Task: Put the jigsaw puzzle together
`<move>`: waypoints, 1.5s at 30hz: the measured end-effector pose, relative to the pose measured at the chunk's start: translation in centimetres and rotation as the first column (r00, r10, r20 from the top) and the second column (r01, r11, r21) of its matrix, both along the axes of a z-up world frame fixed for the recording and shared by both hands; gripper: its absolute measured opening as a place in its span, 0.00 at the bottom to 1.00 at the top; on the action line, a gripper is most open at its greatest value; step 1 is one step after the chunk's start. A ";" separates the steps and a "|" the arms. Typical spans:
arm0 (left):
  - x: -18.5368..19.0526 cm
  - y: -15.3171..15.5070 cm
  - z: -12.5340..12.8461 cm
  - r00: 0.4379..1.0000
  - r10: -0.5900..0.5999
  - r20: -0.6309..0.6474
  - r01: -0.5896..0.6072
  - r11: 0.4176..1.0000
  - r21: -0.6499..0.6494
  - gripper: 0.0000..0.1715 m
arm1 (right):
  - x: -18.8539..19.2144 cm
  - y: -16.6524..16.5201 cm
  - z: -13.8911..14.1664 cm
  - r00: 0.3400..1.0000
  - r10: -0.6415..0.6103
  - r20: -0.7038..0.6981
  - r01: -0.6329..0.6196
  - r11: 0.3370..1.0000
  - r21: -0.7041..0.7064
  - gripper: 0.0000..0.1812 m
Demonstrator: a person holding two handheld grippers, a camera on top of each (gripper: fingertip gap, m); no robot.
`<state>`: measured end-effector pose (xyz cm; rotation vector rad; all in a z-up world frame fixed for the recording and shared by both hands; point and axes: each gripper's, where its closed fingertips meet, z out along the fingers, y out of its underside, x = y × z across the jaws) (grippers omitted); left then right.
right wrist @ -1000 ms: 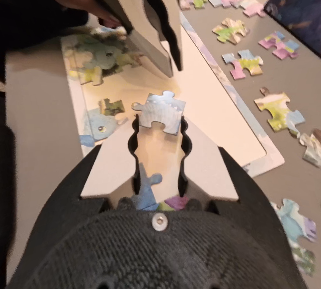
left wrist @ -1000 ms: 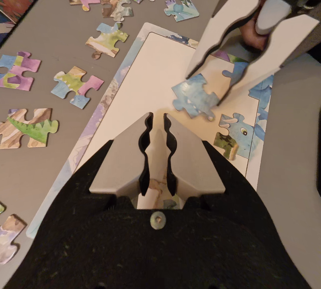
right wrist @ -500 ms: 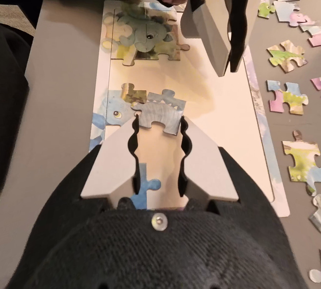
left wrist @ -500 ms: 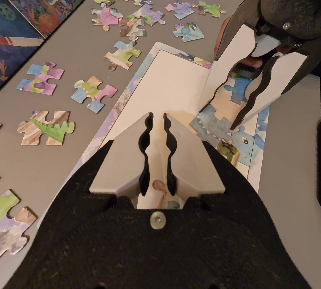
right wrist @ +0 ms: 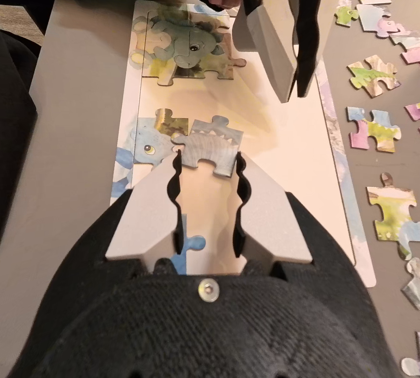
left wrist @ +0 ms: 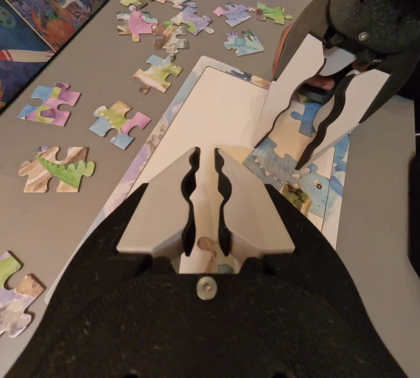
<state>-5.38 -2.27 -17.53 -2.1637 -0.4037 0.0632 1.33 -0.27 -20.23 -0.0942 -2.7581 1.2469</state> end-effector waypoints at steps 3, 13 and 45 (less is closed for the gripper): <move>0.0 0.0 0.0 1.000 -0.001 -0.001 0.001 1.000 -0.003 0.06 | -0.1 0.0 -0.1 1.000 -0.001 -0.005 0.001 1.000 0.003 0.26; 0.0 0.1 0.0 1.000 -0.002 -0.001 0.002 1.000 0.001 0.06 | -0.1 0.1 0.0 1.000 0.001 -0.001 -0.001 1.000 0.002 0.26; 0.1 0.2 0.1 1.000 -0.005 -0.007 0.005 1.000 0.004 0.07 | 0.0 0.6 0.1 0.999 -0.011 0.046 0.012 1.000 -0.026 0.32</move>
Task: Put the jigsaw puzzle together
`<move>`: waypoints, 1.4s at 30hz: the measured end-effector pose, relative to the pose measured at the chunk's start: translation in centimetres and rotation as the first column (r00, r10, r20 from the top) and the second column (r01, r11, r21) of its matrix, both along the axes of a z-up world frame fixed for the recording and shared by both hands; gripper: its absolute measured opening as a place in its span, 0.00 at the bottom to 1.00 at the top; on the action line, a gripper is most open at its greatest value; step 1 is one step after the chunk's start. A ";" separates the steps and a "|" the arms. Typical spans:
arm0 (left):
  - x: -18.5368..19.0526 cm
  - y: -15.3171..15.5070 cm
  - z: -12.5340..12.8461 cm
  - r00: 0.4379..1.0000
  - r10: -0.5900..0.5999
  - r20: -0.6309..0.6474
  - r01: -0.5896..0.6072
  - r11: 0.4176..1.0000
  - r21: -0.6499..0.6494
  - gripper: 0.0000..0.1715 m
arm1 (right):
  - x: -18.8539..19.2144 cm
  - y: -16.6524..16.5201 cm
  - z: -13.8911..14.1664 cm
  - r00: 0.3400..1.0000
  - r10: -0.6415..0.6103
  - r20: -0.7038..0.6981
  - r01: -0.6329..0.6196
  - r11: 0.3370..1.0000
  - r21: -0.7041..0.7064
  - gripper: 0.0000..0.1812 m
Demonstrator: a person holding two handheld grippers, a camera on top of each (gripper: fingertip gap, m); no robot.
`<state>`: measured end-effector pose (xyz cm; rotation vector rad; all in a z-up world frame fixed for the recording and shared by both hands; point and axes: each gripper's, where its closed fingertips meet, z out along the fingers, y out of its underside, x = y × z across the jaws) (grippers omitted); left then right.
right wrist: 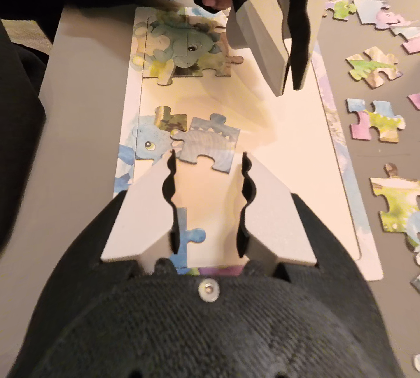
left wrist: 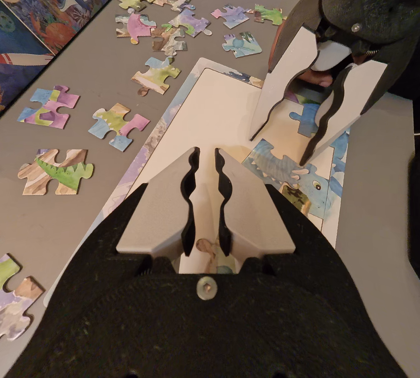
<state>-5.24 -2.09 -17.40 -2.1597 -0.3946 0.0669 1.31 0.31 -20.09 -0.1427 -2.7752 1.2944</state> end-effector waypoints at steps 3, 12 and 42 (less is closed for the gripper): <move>0.0 0.0 0.0 1.000 0.000 0.000 0.000 1.000 -0.001 0.07 | 0.1 -0.1 -0.6 1.000 0.000 0.016 0.000 1.000 0.023 0.32; 0.0 0.0 0.0 1.000 -0.002 0.001 0.002 1.000 -0.002 0.07 | -0.4 0.3 -0.5 1.000 -0.025 0.005 0.025 0.999 0.030 0.29; 0.0 0.0 0.3 1.000 0.001 -0.011 -0.001 1.000 0.015 0.07 | -3.1 3.4 2.4 0.979 -0.196 0.048 0.200 0.973 -0.118 0.13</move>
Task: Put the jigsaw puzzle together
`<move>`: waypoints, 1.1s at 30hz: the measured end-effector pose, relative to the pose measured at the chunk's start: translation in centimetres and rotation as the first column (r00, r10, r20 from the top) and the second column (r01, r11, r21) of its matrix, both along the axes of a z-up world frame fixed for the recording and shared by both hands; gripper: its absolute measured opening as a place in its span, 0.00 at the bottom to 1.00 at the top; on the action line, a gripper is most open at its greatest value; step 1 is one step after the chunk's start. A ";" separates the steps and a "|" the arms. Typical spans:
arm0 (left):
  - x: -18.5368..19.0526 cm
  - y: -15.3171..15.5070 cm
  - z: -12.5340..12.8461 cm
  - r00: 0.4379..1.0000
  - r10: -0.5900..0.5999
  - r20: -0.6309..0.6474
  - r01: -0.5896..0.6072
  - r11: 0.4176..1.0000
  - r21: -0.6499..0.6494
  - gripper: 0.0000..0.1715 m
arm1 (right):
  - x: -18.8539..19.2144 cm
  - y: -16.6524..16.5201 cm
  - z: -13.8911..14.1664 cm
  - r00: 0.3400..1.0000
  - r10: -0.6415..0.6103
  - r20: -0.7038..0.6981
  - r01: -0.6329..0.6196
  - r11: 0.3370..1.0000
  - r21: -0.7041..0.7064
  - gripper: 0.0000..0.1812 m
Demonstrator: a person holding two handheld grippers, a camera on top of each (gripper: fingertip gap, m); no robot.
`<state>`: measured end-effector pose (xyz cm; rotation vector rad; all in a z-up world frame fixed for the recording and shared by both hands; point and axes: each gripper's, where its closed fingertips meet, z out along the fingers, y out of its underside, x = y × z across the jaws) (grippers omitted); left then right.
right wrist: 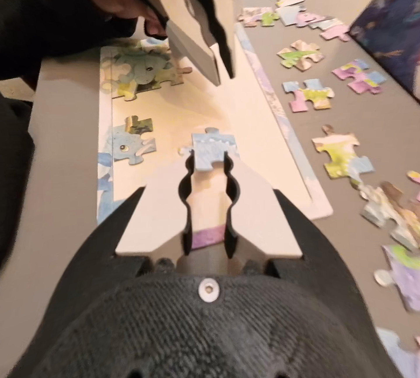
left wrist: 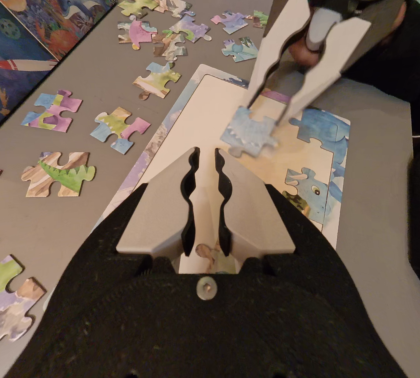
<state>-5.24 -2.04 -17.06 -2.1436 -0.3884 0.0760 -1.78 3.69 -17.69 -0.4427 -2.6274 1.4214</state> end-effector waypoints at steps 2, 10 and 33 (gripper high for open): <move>0.0 0.0 0.0 1.000 -0.001 0.003 0.001 1.000 0.002 0.07 | -0.4 1.4 0.6 0.999 -0.037 -0.010 0.036 0.999 -0.028 0.13; 0.2 0.1 -0.2 1.000 -0.010 0.004 0.010 1.000 -0.009 0.07 | -0.6 2.3 0.0 0.997 -0.076 0.004 0.076 0.997 -0.017 0.22; 0.7 0.4 -0.6 0.999 -0.032 0.005 0.032 0.999 -0.029 0.07 | -0.5 1.7 -1.4 0.997 -0.070 0.010 0.070 0.997 0.037 0.26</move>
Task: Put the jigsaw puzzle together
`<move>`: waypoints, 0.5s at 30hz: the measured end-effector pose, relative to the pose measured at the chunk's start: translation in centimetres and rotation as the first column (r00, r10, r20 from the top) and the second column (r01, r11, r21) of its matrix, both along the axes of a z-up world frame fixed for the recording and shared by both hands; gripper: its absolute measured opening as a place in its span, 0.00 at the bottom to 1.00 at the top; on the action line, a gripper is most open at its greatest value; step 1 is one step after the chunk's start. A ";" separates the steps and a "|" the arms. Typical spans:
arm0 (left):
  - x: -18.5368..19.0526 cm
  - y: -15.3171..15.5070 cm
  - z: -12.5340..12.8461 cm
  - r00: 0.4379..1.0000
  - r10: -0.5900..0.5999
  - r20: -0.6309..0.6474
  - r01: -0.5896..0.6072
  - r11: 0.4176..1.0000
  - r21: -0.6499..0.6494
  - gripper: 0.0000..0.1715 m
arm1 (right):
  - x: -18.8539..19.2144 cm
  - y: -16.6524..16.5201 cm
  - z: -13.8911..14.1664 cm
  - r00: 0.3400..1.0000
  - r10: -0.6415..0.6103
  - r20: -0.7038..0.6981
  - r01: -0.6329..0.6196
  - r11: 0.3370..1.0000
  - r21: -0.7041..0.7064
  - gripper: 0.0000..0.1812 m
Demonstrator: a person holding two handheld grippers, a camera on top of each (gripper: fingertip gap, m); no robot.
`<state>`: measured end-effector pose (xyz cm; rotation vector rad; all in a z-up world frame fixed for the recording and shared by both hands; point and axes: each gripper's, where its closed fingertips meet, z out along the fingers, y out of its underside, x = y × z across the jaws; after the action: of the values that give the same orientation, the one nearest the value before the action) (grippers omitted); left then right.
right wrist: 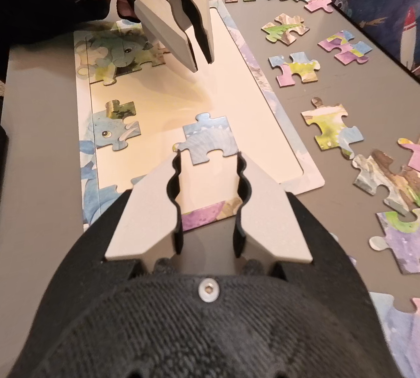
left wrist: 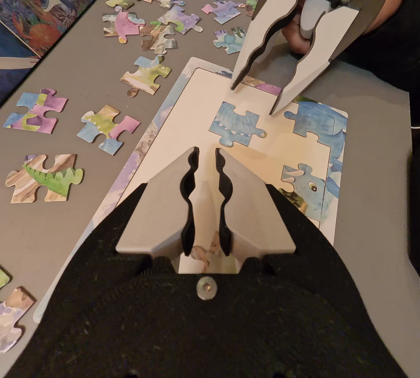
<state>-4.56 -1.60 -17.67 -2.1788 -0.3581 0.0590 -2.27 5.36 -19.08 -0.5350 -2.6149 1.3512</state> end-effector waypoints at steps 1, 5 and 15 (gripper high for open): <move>0.0 0.0 0.0 1.000 0.000 0.000 0.000 1.000 0.000 0.07 | -0.1 0.0 0.1 1.000 -0.003 -0.002 0.003 1.000 -0.003 0.26; 0.0 0.0 0.0 1.000 -0.001 0.000 0.001 1.000 -0.001 0.07 | -0.4 0.3 0.5 1.000 -0.025 -0.015 0.024 1.000 -0.019 0.26; 0.1 0.1 -0.1 1.000 -0.004 0.000 0.004 1.000 -0.003 0.08 | -0.7 -0.2 0.7 1.000 -0.022 -0.016 0.021 0.999 -0.045 0.29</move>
<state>-4.46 -1.49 -17.76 -2.1827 -0.3539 0.0572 -3.00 5.19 -18.36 -0.5540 -2.5641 1.4050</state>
